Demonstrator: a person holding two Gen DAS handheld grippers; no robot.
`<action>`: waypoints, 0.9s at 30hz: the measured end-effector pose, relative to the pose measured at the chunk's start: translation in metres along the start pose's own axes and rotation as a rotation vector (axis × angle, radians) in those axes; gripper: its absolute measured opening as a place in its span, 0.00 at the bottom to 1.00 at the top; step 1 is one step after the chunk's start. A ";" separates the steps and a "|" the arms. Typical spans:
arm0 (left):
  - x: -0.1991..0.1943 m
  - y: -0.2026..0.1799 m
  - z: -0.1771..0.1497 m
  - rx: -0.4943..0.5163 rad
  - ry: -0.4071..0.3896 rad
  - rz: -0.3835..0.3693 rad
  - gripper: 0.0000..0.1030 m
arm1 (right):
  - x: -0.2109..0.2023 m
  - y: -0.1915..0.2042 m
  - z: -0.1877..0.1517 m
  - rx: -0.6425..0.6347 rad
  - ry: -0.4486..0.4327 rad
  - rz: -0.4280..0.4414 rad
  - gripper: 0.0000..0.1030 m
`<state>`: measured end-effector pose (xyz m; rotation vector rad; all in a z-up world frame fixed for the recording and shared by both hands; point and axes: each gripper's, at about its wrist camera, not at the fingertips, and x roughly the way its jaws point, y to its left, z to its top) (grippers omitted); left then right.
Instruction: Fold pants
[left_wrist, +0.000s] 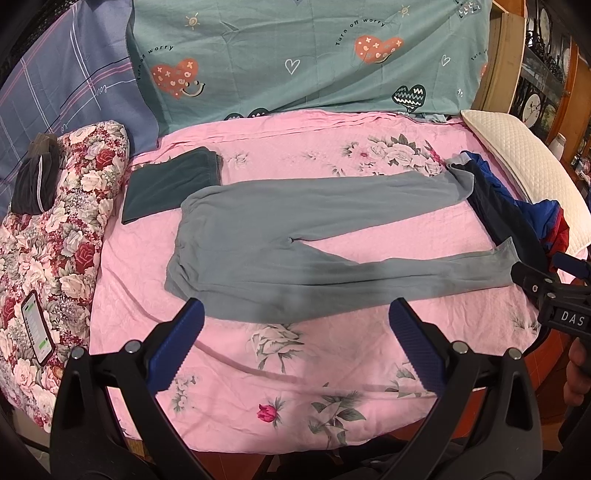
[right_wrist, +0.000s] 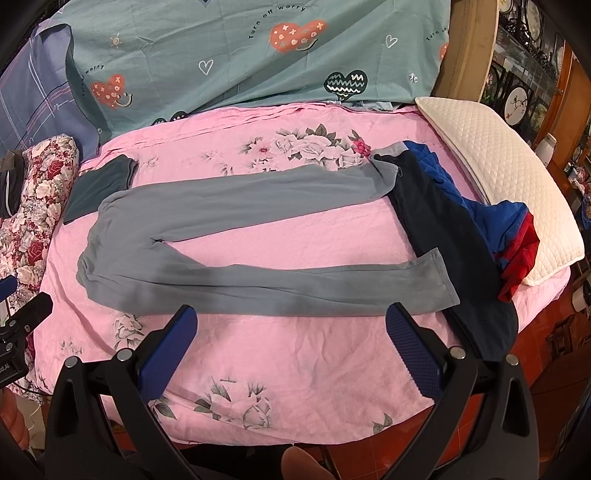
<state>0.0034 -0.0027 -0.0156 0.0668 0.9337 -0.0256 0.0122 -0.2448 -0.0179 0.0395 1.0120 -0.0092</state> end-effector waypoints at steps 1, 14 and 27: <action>0.001 0.001 0.000 -0.004 0.003 0.003 0.98 | 0.001 0.001 0.001 -0.005 0.002 0.003 0.99; 0.042 0.121 -0.042 -0.168 0.132 0.194 0.86 | 0.047 0.080 -0.008 -0.229 0.085 0.205 0.99; 0.203 0.245 -0.009 -0.115 0.248 -0.195 0.35 | 0.117 0.265 -0.023 -0.501 0.005 0.367 0.72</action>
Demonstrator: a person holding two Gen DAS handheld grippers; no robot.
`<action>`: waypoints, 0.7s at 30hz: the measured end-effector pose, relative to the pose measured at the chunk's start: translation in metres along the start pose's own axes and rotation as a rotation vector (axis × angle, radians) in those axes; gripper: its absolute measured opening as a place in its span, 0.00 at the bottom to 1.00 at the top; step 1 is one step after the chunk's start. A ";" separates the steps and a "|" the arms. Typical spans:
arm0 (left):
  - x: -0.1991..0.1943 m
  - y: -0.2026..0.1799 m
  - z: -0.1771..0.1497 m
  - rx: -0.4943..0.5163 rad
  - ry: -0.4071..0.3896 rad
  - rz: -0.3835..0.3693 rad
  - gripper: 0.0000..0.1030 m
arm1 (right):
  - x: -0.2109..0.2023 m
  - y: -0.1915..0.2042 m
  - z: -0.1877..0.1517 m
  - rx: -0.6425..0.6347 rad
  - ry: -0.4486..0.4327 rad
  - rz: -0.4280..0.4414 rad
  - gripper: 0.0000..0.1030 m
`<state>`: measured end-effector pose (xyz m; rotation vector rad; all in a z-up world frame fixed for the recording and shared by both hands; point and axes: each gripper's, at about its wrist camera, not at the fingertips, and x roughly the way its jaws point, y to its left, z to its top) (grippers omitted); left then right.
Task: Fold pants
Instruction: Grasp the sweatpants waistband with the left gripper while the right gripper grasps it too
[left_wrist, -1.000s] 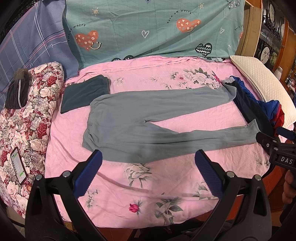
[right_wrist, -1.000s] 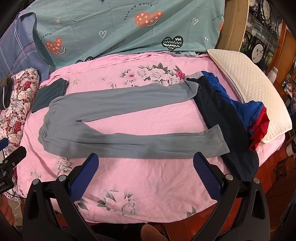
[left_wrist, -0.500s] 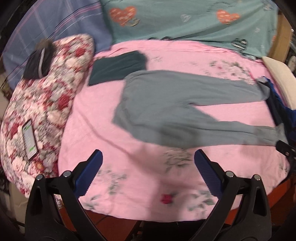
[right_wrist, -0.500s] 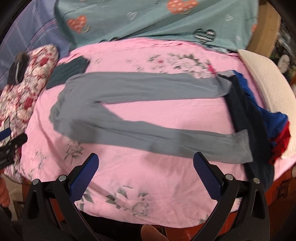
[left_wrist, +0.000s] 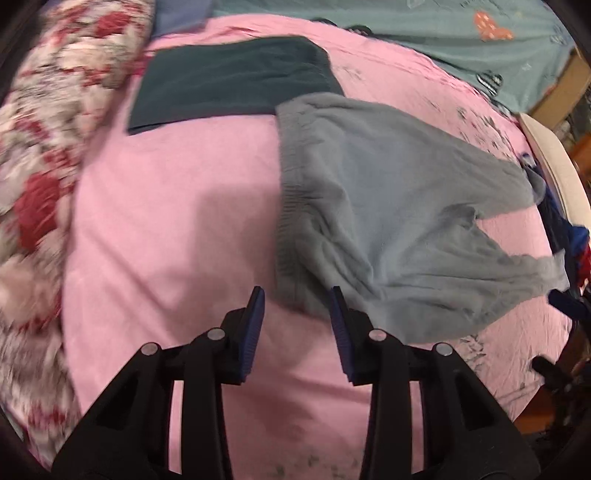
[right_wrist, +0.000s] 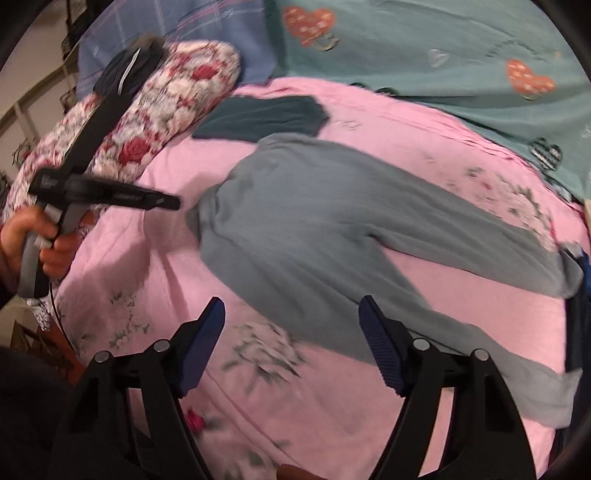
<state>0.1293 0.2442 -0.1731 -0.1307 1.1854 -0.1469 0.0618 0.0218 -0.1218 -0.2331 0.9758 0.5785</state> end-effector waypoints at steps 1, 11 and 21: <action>0.011 0.002 0.005 0.022 0.021 -0.030 0.35 | 0.011 0.008 0.004 -0.013 0.007 0.001 0.70; 0.040 0.015 0.016 0.112 0.087 -0.100 0.33 | 0.084 0.050 0.023 -0.108 0.093 0.026 0.64; 0.043 0.012 0.009 0.057 0.075 -0.128 0.18 | 0.112 0.068 0.025 -0.205 0.058 0.002 0.11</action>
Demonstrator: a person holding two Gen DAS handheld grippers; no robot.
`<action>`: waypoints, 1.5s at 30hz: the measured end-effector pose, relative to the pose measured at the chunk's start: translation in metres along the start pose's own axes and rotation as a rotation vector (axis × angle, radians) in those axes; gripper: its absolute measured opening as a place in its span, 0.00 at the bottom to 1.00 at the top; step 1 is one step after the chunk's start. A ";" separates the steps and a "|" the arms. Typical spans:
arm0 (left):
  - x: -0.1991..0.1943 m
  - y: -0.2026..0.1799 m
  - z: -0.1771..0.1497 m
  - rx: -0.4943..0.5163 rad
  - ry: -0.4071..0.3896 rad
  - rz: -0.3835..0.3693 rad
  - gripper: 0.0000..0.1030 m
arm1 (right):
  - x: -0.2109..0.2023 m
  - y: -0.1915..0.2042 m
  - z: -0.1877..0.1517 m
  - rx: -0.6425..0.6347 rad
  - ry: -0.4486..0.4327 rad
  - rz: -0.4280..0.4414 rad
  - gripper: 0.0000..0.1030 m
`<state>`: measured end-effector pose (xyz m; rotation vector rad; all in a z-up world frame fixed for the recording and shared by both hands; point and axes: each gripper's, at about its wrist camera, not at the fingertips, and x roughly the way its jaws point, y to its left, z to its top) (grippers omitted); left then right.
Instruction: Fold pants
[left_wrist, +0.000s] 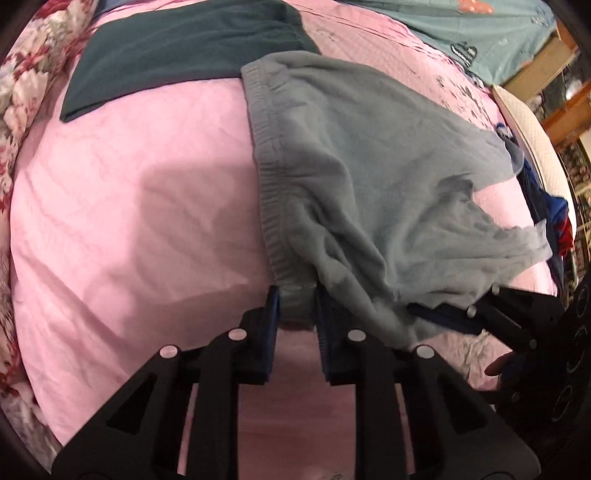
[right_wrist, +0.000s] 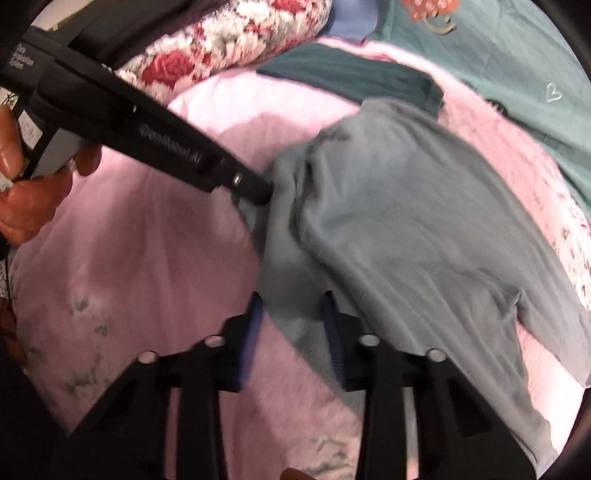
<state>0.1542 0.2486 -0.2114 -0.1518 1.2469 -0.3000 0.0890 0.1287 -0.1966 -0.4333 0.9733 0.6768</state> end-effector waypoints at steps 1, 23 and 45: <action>-0.001 -0.001 -0.002 0.002 -0.011 0.004 0.18 | -0.001 -0.002 0.001 0.011 0.000 -0.002 0.03; -0.053 0.046 -0.082 -0.112 -0.056 0.126 0.29 | -0.027 0.071 0.002 -0.099 0.104 0.233 0.08; -0.007 0.009 0.114 0.296 -0.032 -0.004 0.37 | -0.004 -0.220 0.074 -0.035 0.141 0.140 0.60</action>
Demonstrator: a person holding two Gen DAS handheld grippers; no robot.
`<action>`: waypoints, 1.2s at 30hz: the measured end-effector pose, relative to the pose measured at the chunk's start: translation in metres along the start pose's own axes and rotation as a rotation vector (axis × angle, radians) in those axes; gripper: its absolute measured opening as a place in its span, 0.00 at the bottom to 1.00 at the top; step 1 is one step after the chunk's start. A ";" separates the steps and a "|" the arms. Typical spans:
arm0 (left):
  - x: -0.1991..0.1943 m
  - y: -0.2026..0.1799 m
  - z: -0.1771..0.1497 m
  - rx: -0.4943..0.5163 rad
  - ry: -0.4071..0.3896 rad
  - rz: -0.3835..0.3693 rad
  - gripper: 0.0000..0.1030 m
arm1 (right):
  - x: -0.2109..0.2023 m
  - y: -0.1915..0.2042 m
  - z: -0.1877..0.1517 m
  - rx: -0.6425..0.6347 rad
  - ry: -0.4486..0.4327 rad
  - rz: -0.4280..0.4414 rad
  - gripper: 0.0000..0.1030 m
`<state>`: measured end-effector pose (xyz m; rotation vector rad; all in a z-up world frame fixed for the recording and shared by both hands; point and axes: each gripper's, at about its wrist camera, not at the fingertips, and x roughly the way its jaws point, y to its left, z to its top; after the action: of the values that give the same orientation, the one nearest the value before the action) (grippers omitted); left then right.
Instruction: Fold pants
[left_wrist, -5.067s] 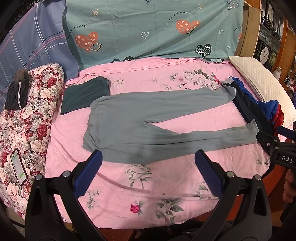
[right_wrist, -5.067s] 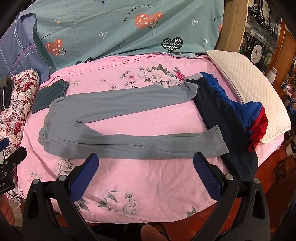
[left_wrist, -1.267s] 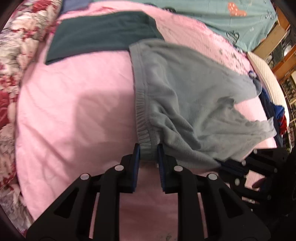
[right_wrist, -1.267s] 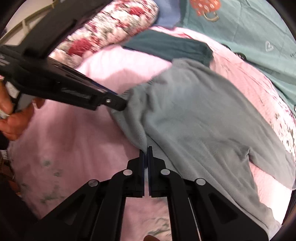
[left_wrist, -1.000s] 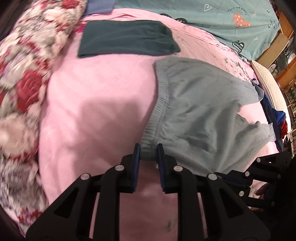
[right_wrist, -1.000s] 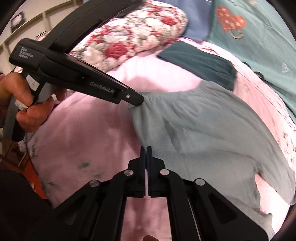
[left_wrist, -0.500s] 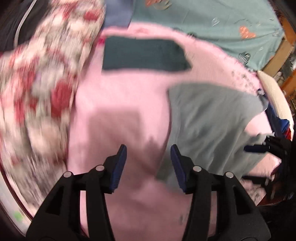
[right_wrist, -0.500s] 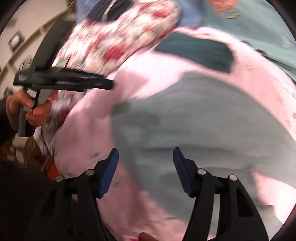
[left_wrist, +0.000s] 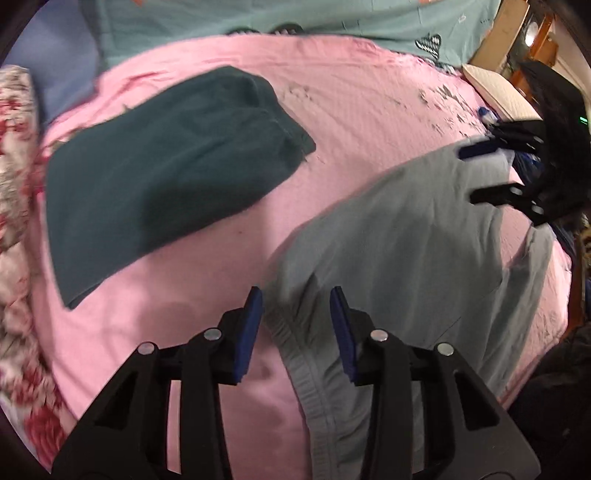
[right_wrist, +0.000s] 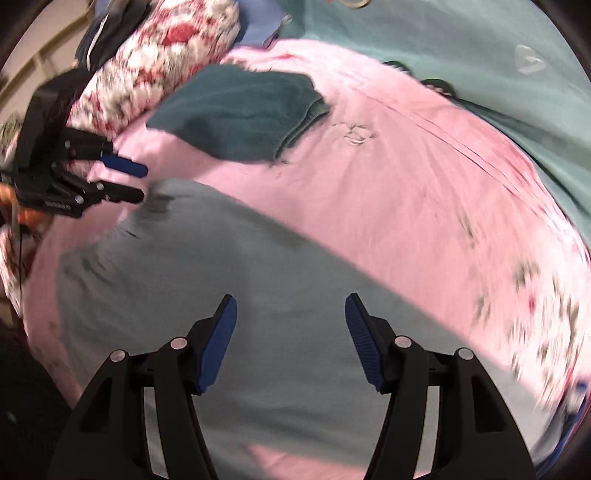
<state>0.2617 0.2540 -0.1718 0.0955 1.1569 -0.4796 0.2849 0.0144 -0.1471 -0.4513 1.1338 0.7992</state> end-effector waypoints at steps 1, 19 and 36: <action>0.005 0.002 0.001 0.008 0.014 -0.015 0.37 | 0.009 -0.005 0.008 -0.023 0.017 0.012 0.60; 0.012 0.032 0.013 0.032 0.062 -0.061 0.35 | 0.019 -0.015 0.019 -0.169 0.078 0.068 0.04; 0.000 0.013 0.020 0.174 0.026 -0.006 0.08 | -0.035 -0.004 0.021 -0.170 0.014 0.008 0.04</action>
<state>0.2837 0.2593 -0.1654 0.2492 1.1394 -0.5850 0.2942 0.0150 -0.1069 -0.5949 1.0852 0.9050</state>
